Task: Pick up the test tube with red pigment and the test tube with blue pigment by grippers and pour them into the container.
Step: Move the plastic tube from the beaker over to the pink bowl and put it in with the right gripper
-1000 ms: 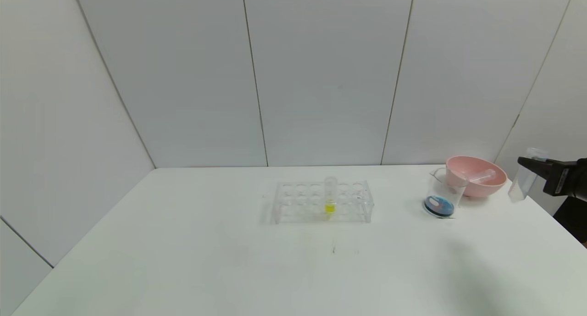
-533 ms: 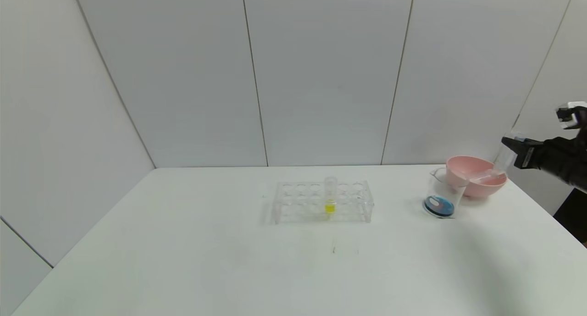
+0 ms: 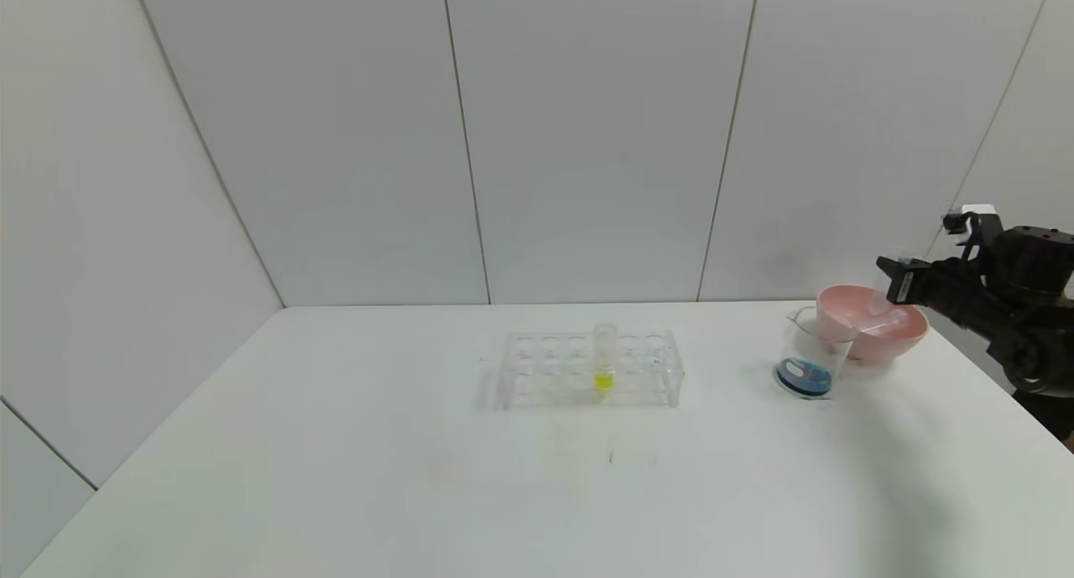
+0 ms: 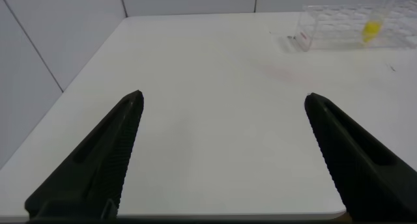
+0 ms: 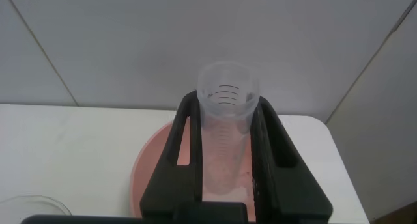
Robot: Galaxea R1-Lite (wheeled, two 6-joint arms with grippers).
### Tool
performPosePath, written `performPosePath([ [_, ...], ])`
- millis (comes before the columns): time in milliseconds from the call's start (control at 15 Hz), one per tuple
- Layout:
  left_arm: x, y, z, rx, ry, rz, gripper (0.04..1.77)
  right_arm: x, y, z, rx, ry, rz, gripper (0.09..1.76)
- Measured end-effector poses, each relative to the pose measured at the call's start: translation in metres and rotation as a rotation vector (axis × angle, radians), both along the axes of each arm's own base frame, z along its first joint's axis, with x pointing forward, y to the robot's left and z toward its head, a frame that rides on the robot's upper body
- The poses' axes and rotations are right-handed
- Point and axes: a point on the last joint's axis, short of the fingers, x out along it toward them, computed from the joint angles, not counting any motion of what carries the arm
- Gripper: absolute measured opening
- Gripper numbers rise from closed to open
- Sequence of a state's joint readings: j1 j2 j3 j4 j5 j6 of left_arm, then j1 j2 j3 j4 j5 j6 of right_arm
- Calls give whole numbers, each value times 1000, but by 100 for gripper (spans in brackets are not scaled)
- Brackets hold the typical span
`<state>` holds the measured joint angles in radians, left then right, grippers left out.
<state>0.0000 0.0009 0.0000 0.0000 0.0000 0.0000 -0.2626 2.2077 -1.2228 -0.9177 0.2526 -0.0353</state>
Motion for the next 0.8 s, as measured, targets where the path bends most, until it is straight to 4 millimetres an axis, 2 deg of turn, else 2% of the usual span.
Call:
performPosePath([
  [200,0,0,0,0,0,0,176,4,-1,-8,3,12,2,51],
  [400,0,0,0,0,0,0,176,5,-1,-9,4,9,0,90],
  [600,0,0,0,0,0,0,176,5,-1,-4,1,-5,-1,116],
  [800,0,0,0,0,0,0,176,-3,14,8,10,-15,28,134],
])
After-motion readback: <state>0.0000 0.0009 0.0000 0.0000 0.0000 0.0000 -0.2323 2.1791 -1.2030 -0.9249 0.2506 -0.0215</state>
